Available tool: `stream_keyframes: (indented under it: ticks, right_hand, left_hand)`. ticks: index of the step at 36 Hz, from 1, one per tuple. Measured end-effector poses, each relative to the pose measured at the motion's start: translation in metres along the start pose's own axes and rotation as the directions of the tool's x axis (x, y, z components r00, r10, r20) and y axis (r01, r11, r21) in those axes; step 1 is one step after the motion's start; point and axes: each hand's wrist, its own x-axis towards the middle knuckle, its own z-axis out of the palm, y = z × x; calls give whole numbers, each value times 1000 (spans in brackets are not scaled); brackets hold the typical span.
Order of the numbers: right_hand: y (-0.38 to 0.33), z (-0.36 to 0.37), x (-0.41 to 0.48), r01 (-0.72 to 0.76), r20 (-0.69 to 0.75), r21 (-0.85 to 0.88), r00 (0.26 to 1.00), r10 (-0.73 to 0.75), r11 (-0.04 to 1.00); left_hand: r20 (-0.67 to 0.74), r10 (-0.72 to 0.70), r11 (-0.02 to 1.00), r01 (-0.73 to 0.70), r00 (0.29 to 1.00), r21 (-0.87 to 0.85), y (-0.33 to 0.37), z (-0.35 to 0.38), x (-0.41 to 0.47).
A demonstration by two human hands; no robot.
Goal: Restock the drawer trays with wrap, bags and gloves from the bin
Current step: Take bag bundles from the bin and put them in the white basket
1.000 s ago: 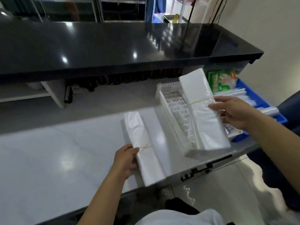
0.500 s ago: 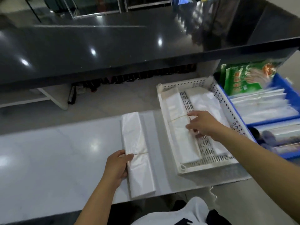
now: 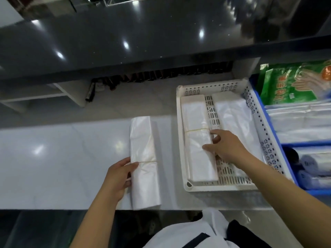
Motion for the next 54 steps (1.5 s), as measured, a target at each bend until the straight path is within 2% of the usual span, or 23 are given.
stream_keyframes:
  ticks: [5,7,8,10,12,14,16,18,23,25,27,30,32,36,43,47,49,54]
  right_hand:
    - [-11,-7,-10,92,-63,-225,992,-108,970]
    - [-20,-12,-17,181,-147,-212,966,-215,960]
    - [-26,-16,-21,237,-186,-152,947,-263,960]
    - [-40,-24,-31,306,-174,121,943,-283,944]
    - [-55,-31,-43,231,5,476,964,-265,848]
    - [-64,-35,-50,104,182,659,939,-293,745]
    - [-68,-38,-56,59,254,712,908,-334,700]
    - [-66,-42,-60,85,238,726,900,-365,682]
    - [-42,-56,-63,77,117,763,960,-255,641]
    - [-31,-63,-63,53,107,764,973,-207,643]
    - [-21,-70,-61,19,104,766,983,-152,643]
    - [-8,-79,-53,-53,113,768,992,-52,638]
    - [-1,-82,-46,-95,108,762,994,18,641]
    - [1,-77,-30,-136,112,739,991,79,660]
    - [-32,-45,5,-54,96,673,995,-15,737]
    - [-32,-18,7,32,36,330,998,-46,943]
    - [-26,-9,3,84,4,244,996,-88,966]
    - [-18,-1,1,133,-69,161,990,-123,978]
  left_hand:
    - [15,69,991,-66,998,-116,12,-4,-18]
    - [42,116,982,-109,992,-152,21,-4,-29]
    - [60,146,977,-134,987,-165,26,-1,-36]
    - [102,216,962,-194,971,-193,36,9,-52]
    - [144,278,945,-244,950,-219,44,27,-69]
    - [191,317,935,-272,929,-227,50,50,-84]
    - [246,329,934,-276,912,-226,52,74,-95]
    - [305,322,941,-267,896,-210,53,95,-103]
    - [400,309,951,-272,863,-147,54,131,-111]
    - [438,313,949,-299,843,-102,54,139,-109]
    - [420,338,937,-344,842,-64,56,142,-102]
    - [219,417,895,-440,882,69,55,139,-81]
    - [149,383,905,-403,912,137,51,133,-68]
    - [243,211,955,-252,947,155,34,129,-55]
    - [297,173,970,-214,939,111,22,131,-55]
    - [308,181,965,-228,934,126,19,129,-53]
    - [311,190,961,-241,931,133,17,129,-48]
    - [313,211,950,-270,926,157,11,129,-38]
